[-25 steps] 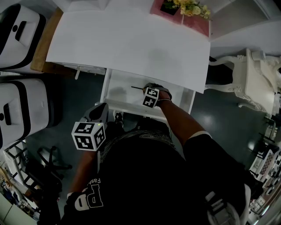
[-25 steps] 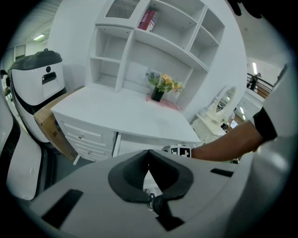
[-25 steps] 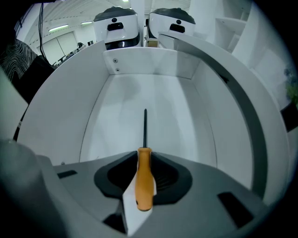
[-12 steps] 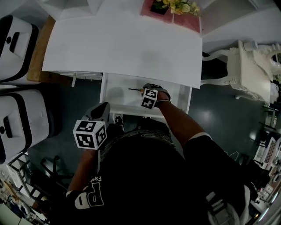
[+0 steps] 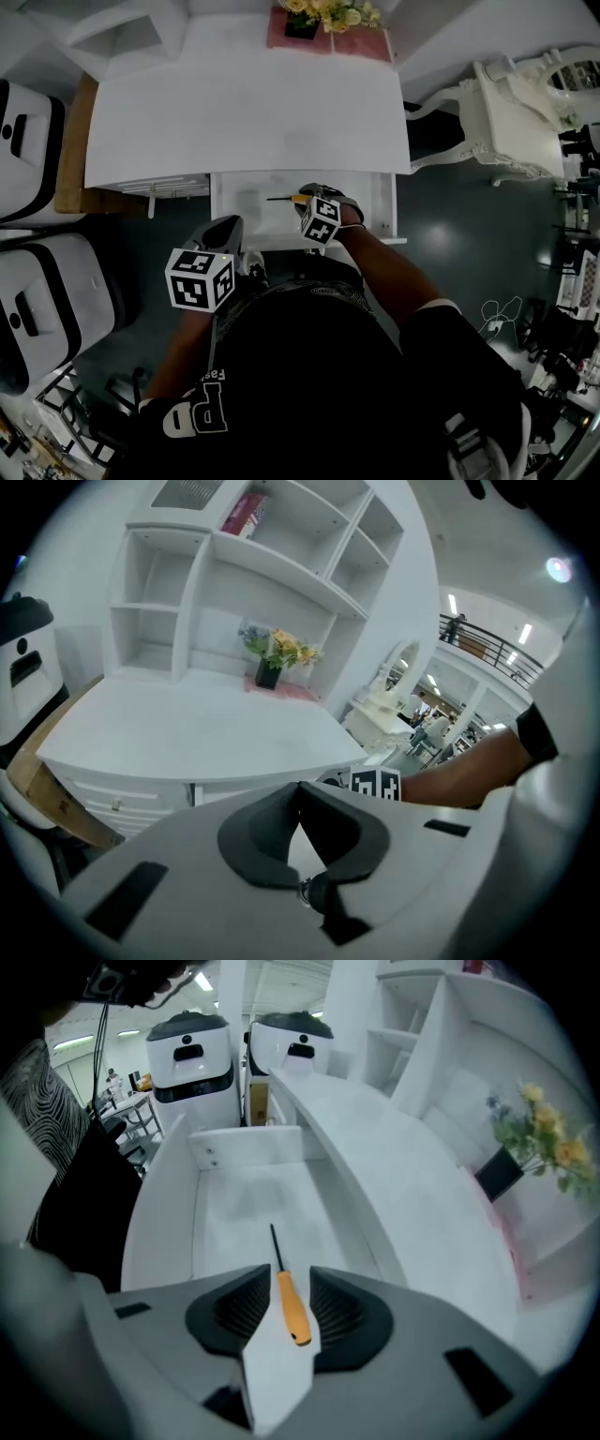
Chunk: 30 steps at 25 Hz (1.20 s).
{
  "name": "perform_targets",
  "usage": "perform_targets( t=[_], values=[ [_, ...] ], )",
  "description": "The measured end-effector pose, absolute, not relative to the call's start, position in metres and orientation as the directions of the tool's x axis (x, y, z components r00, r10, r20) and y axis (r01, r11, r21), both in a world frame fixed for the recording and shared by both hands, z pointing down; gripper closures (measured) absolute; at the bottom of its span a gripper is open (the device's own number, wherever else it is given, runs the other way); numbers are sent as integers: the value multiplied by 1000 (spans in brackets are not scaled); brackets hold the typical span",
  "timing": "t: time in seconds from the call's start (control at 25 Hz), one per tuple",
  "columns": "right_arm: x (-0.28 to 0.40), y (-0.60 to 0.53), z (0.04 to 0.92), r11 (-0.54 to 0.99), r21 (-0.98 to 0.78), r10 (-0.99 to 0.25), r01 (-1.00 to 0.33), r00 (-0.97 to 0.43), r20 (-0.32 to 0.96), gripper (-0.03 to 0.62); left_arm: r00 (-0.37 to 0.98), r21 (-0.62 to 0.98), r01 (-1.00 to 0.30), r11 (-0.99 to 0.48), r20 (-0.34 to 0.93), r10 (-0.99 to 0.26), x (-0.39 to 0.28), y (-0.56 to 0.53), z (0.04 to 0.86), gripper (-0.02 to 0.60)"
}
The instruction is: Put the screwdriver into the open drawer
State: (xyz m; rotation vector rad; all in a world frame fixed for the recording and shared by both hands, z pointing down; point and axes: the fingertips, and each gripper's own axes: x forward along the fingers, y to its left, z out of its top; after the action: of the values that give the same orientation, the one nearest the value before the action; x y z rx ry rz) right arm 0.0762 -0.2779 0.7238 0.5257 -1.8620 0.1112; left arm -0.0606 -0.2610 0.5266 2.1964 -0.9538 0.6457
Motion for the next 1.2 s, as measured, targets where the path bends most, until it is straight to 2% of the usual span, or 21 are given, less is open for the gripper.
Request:
perform_targets(
  t=[0.32, 0.64, 0.88, 1.08, 1.2],
  values=[
    [77, -270, 665, 734, 149, -439, -663, -295, 849, 530, 677, 351, -691, -632, 620, -396, -47, -253, 514, 570],
    [74, -249, 602, 582, 134, -590, -802, -303, 749, 578, 725, 330, -620, -712, 587, -360, -42, -236, 502, 571],
    [69, -223, 545, 427, -56, -716, -903, -375, 589, 583, 754, 316, -574, -755, 562, -339, -36, -222, 491, 571],
    [65, -207, 509, 360, -305, -768, -882, -466, 439, 585, 766, 311, -574, -758, 531, -362, -32, -213, 480, 571],
    [71, -196, 486, 368, -334, -789, -868, -482, 382, 585, 769, 304, -577, -758, 514, -380, -26, -204, 470, 571]
  ],
)
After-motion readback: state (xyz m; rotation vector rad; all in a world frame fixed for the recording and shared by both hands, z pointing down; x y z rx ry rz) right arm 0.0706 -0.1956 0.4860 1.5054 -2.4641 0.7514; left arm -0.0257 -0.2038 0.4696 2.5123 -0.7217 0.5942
